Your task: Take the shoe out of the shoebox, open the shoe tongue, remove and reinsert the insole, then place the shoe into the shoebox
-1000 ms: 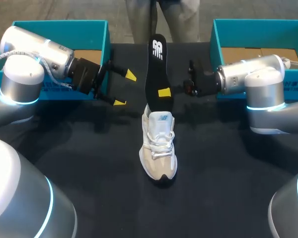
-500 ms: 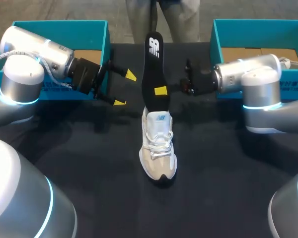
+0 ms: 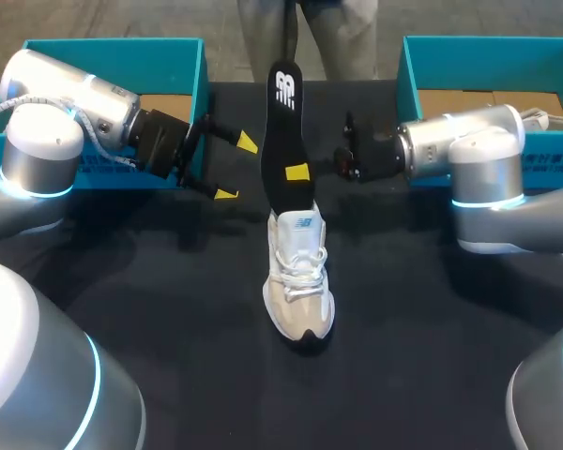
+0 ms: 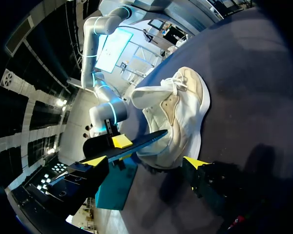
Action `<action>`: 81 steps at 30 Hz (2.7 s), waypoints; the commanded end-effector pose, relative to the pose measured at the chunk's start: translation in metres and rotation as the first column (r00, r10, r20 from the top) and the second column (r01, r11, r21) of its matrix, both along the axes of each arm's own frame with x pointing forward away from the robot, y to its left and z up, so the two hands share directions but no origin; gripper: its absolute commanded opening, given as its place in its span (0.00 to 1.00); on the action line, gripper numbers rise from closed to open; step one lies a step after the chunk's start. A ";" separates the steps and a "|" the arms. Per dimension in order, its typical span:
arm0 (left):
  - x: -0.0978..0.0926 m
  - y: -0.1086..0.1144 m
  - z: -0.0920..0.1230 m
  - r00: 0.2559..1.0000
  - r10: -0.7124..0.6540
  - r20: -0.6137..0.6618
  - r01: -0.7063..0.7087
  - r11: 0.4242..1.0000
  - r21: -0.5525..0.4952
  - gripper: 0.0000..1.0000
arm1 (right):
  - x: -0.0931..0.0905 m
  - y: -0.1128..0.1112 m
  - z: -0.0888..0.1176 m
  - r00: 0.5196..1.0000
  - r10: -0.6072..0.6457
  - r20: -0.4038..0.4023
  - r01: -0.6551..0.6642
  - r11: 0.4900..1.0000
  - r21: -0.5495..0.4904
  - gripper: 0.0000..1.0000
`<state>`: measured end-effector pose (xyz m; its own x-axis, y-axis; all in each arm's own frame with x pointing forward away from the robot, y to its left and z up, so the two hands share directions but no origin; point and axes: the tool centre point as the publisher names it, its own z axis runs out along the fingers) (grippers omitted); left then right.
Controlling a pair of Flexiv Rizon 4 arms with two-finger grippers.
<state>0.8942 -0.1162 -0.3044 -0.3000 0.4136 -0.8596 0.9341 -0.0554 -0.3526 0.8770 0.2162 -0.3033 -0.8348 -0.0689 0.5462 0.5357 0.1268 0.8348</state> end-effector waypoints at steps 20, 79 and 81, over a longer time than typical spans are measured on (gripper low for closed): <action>-0.001 -0.001 0.000 1.000 0.002 0.001 -0.002 1.000 0.002 1.00 | -0.013 -0.002 -0.014 1.000 -0.027 -0.004 0.027 0.999 -0.020 0.00; -0.001 -0.001 0.000 1.000 0.002 0.001 -0.002 1.000 0.002 1.00 | -0.044 -0.002 -0.031 0.994 -0.082 -0.079 0.077 0.995 -0.055 0.32; -0.001 -0.001 0.000 1.000 0.002 0.001 -0.002 1.000 0.002 1.00 | -0.043 -0.002 -0.028 0.994 -0.081 -0.071 0.077 0.995 -0.056 0.31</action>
